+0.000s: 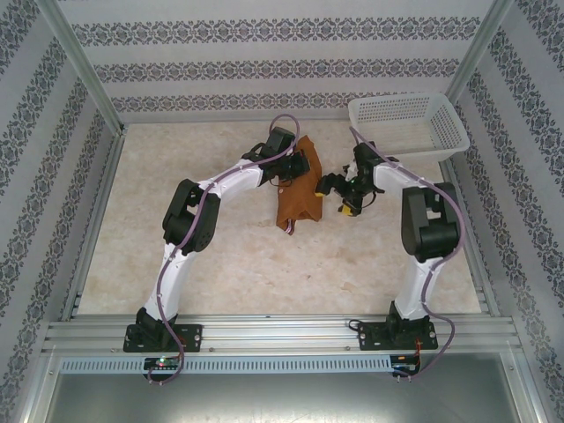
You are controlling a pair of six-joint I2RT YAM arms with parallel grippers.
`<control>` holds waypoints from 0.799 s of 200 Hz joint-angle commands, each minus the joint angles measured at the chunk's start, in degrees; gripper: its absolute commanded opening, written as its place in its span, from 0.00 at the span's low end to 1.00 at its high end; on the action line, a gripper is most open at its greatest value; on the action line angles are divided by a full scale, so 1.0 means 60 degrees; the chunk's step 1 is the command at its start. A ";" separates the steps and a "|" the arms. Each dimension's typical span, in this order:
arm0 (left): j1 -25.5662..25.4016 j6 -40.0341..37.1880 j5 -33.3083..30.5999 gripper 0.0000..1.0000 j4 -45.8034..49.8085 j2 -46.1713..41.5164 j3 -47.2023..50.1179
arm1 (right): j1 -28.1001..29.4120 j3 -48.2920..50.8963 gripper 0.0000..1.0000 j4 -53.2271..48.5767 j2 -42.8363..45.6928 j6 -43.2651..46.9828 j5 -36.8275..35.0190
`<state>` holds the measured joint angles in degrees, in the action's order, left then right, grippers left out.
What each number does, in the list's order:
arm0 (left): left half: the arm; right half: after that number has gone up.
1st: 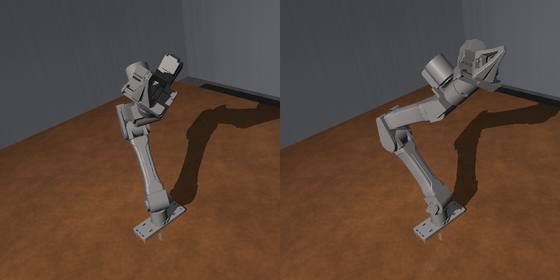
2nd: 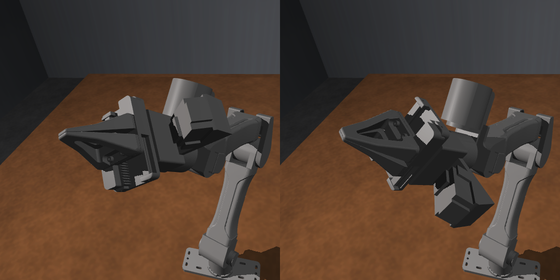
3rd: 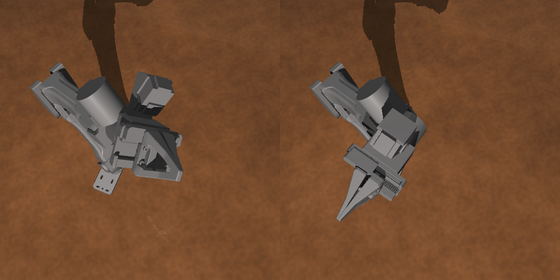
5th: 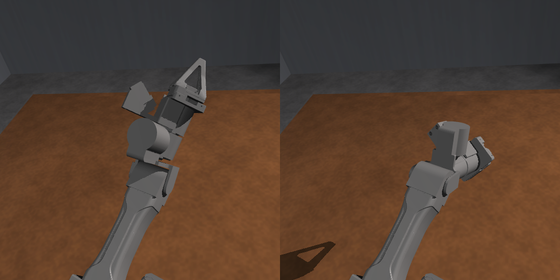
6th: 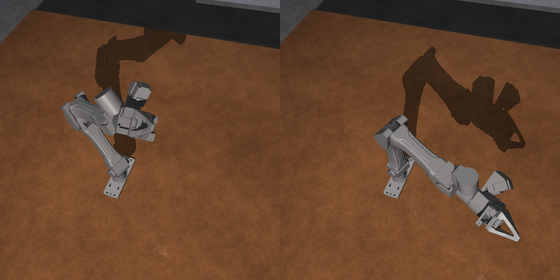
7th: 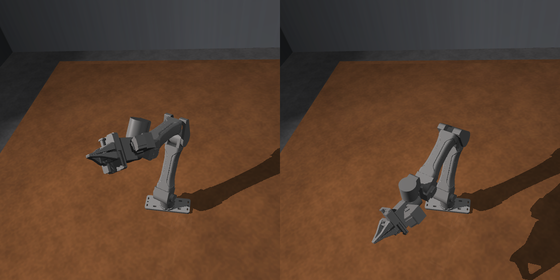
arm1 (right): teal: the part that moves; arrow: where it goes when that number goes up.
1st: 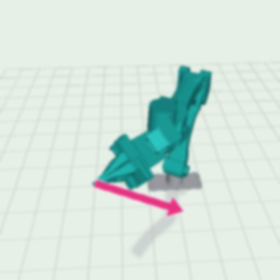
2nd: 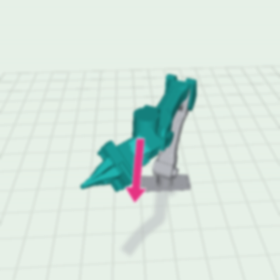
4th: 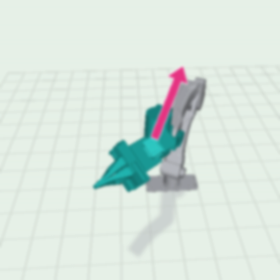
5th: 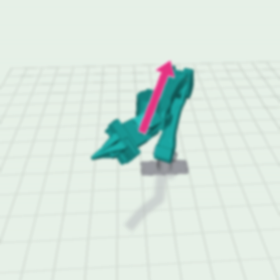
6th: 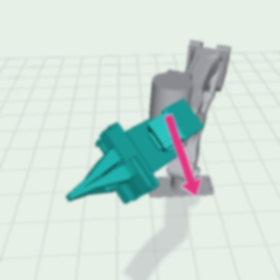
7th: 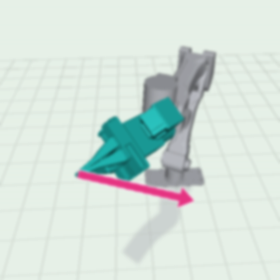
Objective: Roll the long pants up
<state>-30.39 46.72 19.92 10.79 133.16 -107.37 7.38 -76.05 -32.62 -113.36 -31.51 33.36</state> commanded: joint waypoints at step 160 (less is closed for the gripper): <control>-0.0517 0.0578 -0.0274 0.00 0.2595 0.0848 0.0318 | 0.0685 -0.0744 0.94 0.4741 -0.1663 -0.3069 0.3270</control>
<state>-30.63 49.54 15.79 12.10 133.12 -108.16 7.94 -81.10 -18.28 -121.08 -44.10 45.95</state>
